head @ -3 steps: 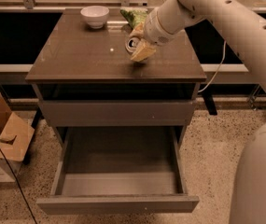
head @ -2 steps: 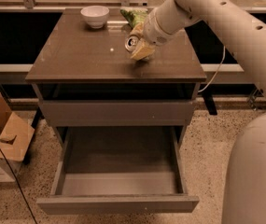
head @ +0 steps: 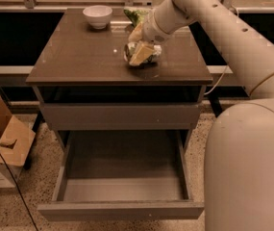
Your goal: Pick 7up can from middle drawer and place on counter
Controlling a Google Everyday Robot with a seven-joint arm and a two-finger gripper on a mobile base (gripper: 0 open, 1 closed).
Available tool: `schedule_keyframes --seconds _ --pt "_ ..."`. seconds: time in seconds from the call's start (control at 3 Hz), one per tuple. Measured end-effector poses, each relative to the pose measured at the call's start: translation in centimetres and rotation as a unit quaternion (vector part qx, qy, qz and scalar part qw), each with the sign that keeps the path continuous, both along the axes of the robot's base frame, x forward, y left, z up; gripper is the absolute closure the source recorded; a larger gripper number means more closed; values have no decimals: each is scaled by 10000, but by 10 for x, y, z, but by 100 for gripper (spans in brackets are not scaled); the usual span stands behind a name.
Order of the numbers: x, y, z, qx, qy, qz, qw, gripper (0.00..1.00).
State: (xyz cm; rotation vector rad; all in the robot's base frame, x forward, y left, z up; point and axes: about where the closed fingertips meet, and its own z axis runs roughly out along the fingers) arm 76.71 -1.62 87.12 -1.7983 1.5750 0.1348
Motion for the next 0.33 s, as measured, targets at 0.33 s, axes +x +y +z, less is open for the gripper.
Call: schedule_keyframes --seconds 0.33 --pt "-1 1 -2 -18 18 14 10000 0"
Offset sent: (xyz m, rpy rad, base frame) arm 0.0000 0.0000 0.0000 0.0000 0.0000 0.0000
